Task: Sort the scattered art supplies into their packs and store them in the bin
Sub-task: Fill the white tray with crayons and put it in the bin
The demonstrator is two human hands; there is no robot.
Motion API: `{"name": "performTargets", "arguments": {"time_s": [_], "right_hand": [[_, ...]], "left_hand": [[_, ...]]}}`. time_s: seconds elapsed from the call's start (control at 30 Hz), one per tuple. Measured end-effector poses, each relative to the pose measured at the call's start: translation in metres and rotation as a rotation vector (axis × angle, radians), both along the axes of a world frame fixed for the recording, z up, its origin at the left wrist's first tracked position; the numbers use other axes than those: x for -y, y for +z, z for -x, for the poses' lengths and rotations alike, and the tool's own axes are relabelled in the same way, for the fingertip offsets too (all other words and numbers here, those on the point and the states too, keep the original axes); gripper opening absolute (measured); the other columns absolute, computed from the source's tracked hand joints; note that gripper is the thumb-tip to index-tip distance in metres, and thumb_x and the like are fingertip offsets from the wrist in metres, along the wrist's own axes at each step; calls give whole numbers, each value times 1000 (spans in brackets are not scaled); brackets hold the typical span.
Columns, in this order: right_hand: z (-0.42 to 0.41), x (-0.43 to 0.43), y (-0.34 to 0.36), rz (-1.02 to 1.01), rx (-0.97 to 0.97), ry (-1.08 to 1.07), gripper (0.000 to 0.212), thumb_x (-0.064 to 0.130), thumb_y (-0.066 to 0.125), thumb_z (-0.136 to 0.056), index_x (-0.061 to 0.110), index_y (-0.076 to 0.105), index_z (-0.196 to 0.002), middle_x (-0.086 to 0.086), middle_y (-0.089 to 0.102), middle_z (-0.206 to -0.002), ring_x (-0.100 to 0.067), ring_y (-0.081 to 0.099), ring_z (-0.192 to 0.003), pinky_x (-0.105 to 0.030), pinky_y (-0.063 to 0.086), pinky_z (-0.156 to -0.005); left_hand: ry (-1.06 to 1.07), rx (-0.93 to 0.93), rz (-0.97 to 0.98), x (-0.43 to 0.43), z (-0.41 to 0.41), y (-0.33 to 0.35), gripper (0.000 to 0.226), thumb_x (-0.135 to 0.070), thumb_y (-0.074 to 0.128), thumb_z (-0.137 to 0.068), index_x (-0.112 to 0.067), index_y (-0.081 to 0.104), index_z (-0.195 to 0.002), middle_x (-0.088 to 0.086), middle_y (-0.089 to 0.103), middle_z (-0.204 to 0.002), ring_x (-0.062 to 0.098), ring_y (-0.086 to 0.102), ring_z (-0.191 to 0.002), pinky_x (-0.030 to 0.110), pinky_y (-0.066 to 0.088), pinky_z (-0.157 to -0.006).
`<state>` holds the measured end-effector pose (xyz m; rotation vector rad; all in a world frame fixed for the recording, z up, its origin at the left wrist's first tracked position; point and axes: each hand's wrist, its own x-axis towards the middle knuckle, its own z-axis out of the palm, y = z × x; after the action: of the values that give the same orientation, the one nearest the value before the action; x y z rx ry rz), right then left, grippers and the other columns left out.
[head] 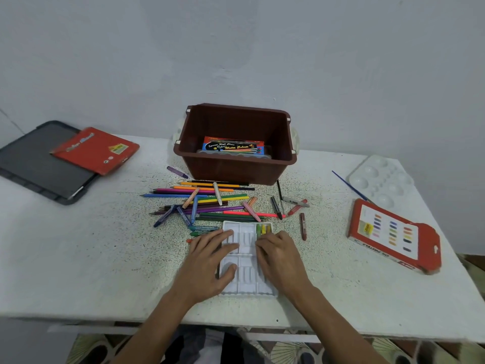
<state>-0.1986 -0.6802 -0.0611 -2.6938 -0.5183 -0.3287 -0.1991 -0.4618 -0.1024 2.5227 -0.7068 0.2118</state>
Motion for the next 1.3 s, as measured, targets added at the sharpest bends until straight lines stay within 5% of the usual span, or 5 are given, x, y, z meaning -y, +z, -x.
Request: {"name": "performTargets", "arguments": {"time_s": [0.17,0.53,0.73,1.07,1.3], "right_hand": [[-17,0,17,-170,-42,-114,6,9,64,-89,11,69,-88,-2,65,-79,-14,49,-71,-29,38,-65],[-58,-12,14,-68,-108,-262,19,26,66,-90,11,71,-101,-8,62,-93,-27,54,-87,-36,44,-74],[-60,-16,9,-119,-120,-329,12,15,62,-90,8,70,-96,-8,58,-92,-25,54,-84,-35,47,-70],[-47,-3,41,-762,-329,-317,6,23,62,-95,19,65,-90,6,72,-79,-5,64,-72,-22,52,-63],[-31,1,47,-532,-406,-232,15,21,64,-94,26,56,-105,8,67,-79,-5,64,-72,-24,53,-65]], "left_hand": [[-1,-3,2,0,1,1,40,-48,54,-91,-33,59,-128,-15,40,-150,10,31,-141,43,25,-112],[-2,-2,1,0,1,4,42,-46,56,-91,-31,58,-130,-13,41,-150,10,31,-141,43,27,-113],[-9,4,9,0,0,4,41,-46,55,-91,-30,59,-128,-13,43,-148,11,33,-140,44,28,-111],[-9,-9,13,0,-1,6,42,-48,53,-91,-31,58,-129,-13,43,-148,11,32,-141,42,24,-114],[-8,-3,6,0,0,5,42,-48,54,-91,-31,58,-129,-13,44,-147,11,33,-140,41,23,-114]]}}
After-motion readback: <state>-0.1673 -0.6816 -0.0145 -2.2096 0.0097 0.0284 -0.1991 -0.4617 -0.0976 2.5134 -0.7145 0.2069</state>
